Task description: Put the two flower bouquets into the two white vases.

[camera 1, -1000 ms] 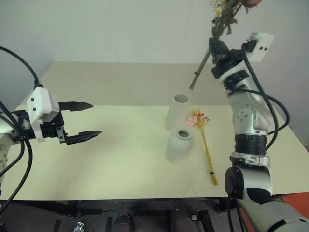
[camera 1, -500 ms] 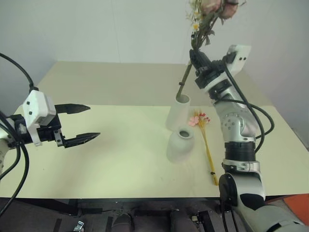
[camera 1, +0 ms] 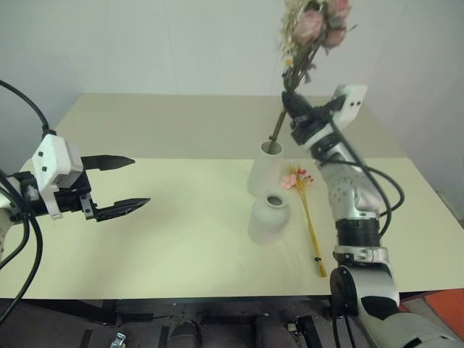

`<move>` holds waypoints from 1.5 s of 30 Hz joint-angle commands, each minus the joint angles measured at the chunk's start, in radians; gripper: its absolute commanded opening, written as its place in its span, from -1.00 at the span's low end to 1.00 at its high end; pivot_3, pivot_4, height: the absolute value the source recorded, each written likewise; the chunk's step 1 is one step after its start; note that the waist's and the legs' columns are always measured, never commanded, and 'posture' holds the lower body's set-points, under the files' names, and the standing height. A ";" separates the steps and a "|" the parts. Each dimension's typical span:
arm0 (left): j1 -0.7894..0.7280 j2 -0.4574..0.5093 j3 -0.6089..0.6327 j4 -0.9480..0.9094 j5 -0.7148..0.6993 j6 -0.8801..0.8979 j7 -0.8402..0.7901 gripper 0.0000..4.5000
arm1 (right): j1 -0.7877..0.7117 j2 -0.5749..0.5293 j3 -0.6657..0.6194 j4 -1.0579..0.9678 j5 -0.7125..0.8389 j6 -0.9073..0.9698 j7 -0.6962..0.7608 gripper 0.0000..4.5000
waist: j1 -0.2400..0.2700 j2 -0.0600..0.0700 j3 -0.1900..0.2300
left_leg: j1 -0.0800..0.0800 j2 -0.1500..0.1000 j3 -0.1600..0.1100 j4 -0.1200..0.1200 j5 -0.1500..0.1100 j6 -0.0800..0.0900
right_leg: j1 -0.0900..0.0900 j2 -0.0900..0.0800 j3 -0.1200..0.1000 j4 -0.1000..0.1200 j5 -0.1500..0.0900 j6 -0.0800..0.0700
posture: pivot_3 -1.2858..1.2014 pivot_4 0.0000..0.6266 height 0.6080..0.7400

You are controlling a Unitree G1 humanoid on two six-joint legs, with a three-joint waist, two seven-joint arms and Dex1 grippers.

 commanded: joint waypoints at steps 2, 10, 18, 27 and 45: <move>0.000 0.004 0.037 -0.028 -0.019 -0.006 0.008 1.00 | 0.008 0.005 0.013 -0.029 -0.013 -0.067 0.027 -0.18 | -0.001 0.000 0.000 | 0.000 0.000 0.000 0.000 0.000 0.000 | 0.000 0.000 0.000 0.000 0.000 0.000 | 0.03 -0.52 1.00; -0.006 0.007 0.036 -0.019 -0.018 -0.009 0.002 1.00 | 0.133 -0.032 0.045 -0.212 0.012 0.000 0.073 1.00 | 0.002 0.000 0.000 | 0.000 0.000 0.000 0.000 0.000 0.000 | 0.000 0.000 0.000 0.000 -0.001 0.001 | 0.03 -0.52 1.00; -0.045 -0.001 -0.005 0.012 -0.010 -0.023 -0.003 1.00 | 0.254 -0.152 0.042 -0.405 0.019 0.129 0.068 1.00 | 0.002 0.000 0.000 | 0.001 0.000 0.000 0.000 0.000 0.000 | 0.000 0.000 0.000 0.000 -0.003 0.004 | 0.03 -0.52 1.00; -0.057 -0.009 -0.019 0.023 0.000 -0.034 -0.009 1.00 | 0.291 -0.474 -0.011 -0.577 0.093 0.734 -0.010 1.00 | 0.007 0.000 0.000 | 0.000 0.000 0.000 0.000 0.000 0.000 | 0.000 -0.001 0.000 0.000 -0.004 0.004 | 0.03 -0.52 1.00; -0.082 0.001 -0.055 0.048 0.017 -0.054 -0.020 1.00 | 0.124 -0.583 0.319 -0.425 0.079 1.239 0.036 1.00 | 0.004 -0.001 -0.001 | -0.001 -0.001 0.000 0.000 0.000 0.000 | 0.000 -0.001 0.001 -0.001 -0.006 0.006 | 0.03 -0.52 1.00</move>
